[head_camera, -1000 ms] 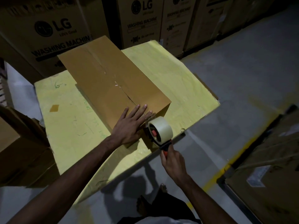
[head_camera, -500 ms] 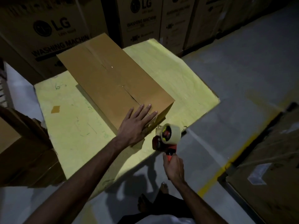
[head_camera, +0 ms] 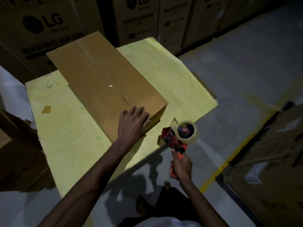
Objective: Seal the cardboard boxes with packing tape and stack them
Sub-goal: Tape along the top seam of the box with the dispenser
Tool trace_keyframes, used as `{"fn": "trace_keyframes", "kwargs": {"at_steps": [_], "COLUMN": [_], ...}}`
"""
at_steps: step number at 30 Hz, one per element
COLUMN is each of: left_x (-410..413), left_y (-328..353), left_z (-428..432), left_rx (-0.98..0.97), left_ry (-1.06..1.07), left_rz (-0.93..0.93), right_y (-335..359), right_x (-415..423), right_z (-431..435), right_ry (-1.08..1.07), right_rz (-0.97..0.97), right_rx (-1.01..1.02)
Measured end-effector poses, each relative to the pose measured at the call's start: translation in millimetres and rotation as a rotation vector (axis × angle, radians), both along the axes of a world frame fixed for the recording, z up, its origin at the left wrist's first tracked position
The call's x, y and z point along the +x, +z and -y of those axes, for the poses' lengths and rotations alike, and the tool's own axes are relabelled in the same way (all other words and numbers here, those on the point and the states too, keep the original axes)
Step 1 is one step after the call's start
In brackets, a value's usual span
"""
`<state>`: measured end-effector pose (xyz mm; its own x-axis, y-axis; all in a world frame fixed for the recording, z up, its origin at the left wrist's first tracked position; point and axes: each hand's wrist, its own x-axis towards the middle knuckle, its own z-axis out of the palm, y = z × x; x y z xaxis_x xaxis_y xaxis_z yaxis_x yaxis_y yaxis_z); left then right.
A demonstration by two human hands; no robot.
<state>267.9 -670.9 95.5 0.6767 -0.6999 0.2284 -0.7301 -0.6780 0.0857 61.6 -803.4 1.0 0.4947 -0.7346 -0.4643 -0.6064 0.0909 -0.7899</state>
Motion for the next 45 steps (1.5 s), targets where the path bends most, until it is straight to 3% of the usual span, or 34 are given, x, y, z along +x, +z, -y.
{"fn": "trace_keyframes", "kwargs": {"at_steps": [3, 7, 16, 20, 25, 32, 45], "left_x": [-7.0, -10.8, -3.2, -7.5, -4.0, 54.9, 241.1], "left_y": [-5.7, -9.9, -12.1, -8.9, 5.0, 14.0, 43.8], "left_z": [16.5, 30.6, 46.7, 49.5, 56.3, 67.9, 59.2], "left_rx": [0.052, 0.138, 0.358, 0.257, 0.053, -0.05, -0.094], "left_ry": [0.014, 0.115, 0.174, 0.223, 0.43, 0.664, 0.85], "left_rz": [0.129, 0.167, 0.117, 0.021, -0.284, -0.304, -0.342], "right_y": [27.1, 46.1, 64.8, 83.1, 109.6, 140.8, 154.2], "right_x": [8.7, 21.3, 54.0, 63.4, 77.0, 95.4, 159.7], "right_z": [6.0, 22.3, 83.2, 114.9, 145.8, 151.4, 106.7], "right_ry": [-0.02, 0.015, 0.076, 0.096, 0.146, 0.3, 0.441], "right_rz": [0.065, 0.152, 0.219, 0.267, 0.346, 0.429, 0.445], "right_rx": [0.036, 0.091, 0.187, 0.218, 0.189, 0.21, 0.276]}}
